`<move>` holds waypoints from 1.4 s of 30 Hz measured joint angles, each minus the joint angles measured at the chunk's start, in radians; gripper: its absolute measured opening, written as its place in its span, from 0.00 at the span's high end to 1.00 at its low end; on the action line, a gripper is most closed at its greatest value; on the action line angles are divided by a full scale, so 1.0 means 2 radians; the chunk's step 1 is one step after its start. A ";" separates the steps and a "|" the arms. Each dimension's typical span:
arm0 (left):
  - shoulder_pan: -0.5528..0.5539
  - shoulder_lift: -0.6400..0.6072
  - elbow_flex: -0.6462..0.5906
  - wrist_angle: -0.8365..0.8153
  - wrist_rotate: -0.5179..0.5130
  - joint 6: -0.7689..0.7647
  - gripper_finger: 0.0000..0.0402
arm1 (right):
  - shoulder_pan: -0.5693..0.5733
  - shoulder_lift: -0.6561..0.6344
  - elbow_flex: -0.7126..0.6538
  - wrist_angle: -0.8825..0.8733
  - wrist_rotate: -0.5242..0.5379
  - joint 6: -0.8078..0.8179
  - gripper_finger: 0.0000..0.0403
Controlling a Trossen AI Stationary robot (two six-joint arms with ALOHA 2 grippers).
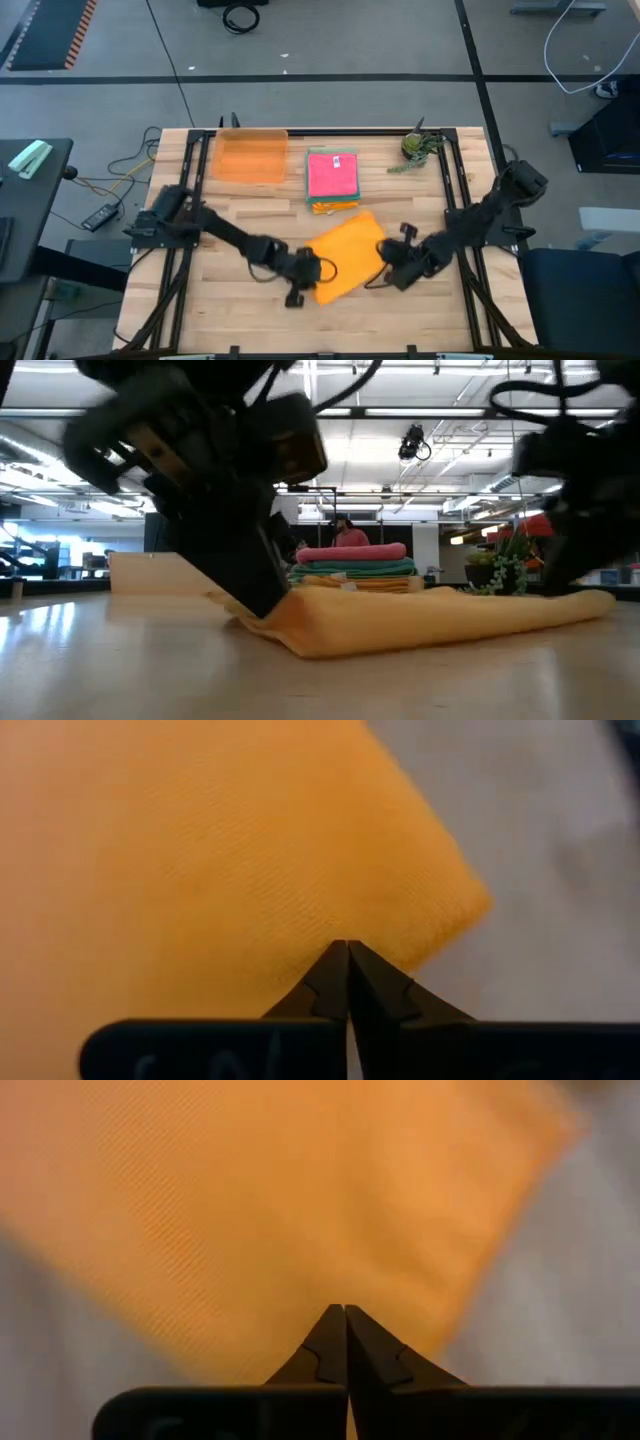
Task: Fold microfiber towels
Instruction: Fold the orange towel
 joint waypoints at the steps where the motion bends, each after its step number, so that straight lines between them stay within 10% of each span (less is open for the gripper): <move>1: -0.012 0.013 0.007 0.014 0.000 -0.014 0.96 | -0.017 -0.009 0.000 -0.001 0.010 -0.031 1.00; 8: -0.060 0.060 0.120 -0.002 -0.006 0.028 0.98 | -0.092 -0.093 0.028 0.003 0.045 -0.138 1.00; 18: -0.049 -0.002 0.182 -0.270 -0.101 0.111 0.98 | 0.041 0.006 0.054 0.265 0.013 -0.093 1.00; 29: -0.015 0.003 0.059 -0.156 -0.076 0.082 0.99 | 0.061 0.200 0.188 0.275 0.006 -0.053 1.00; 42: -0.033 0.009 0.058 -0.069 0.000 -0.028 0.96 | 0.072 0.195 0.206 0.068 -0.028 0.033 1.00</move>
